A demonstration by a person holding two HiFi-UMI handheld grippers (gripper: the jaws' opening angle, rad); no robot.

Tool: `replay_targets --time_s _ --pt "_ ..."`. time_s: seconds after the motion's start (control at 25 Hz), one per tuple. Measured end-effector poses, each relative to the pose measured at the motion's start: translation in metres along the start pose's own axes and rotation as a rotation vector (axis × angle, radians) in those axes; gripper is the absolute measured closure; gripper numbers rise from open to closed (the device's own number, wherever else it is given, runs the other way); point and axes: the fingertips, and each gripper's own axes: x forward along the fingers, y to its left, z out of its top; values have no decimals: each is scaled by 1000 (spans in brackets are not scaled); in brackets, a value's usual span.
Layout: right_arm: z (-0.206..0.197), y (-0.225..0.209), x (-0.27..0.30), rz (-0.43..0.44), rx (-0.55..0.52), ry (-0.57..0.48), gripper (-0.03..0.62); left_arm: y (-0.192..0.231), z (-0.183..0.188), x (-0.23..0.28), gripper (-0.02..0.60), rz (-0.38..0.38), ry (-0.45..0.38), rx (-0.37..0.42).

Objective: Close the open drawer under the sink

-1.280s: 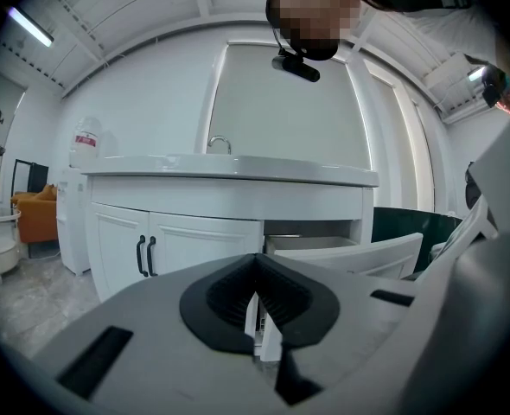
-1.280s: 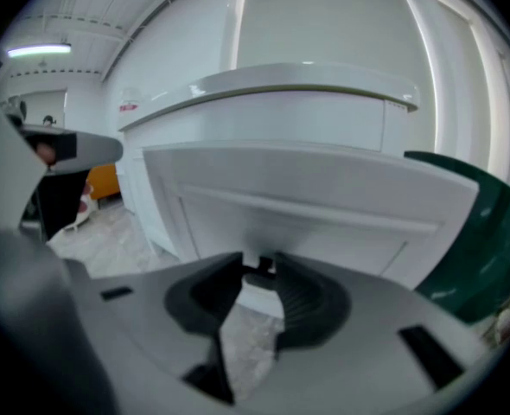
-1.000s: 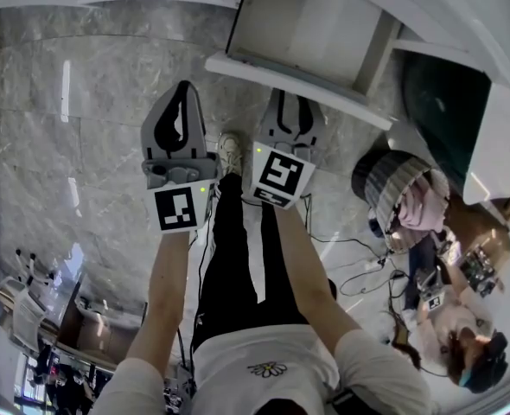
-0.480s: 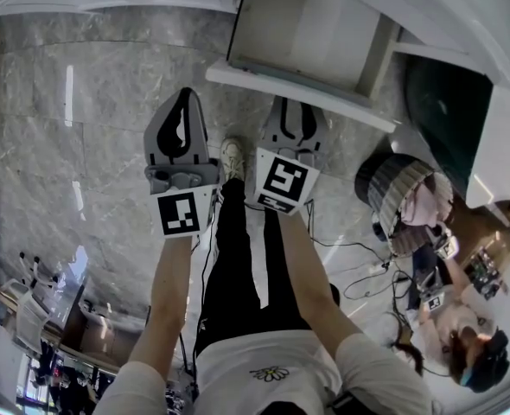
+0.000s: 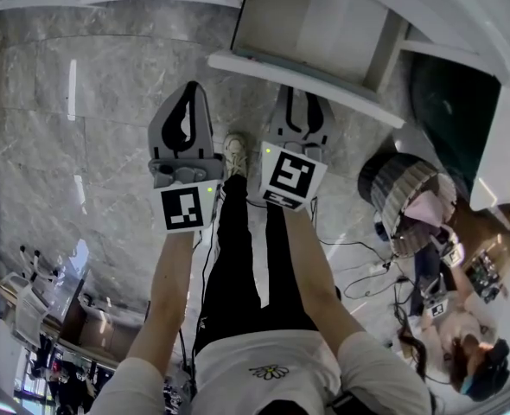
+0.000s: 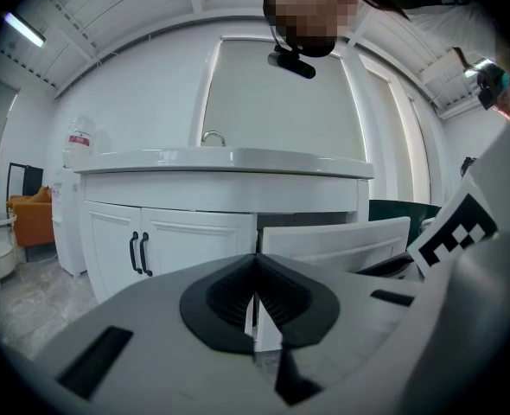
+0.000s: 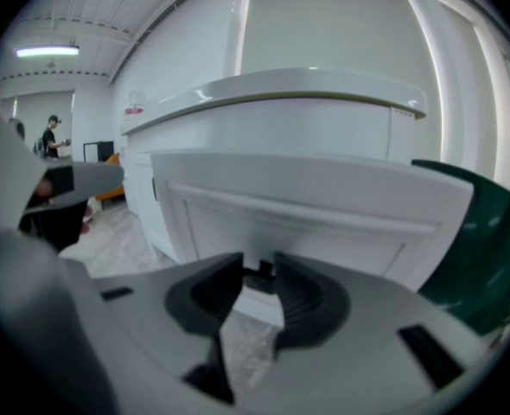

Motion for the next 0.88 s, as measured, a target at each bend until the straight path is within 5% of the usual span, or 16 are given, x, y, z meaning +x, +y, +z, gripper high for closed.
replay_targets --time_s 0.88 --pt "5 -9 20 -29 -31 -29 461 2 -16 -15 561 9 33 -10"
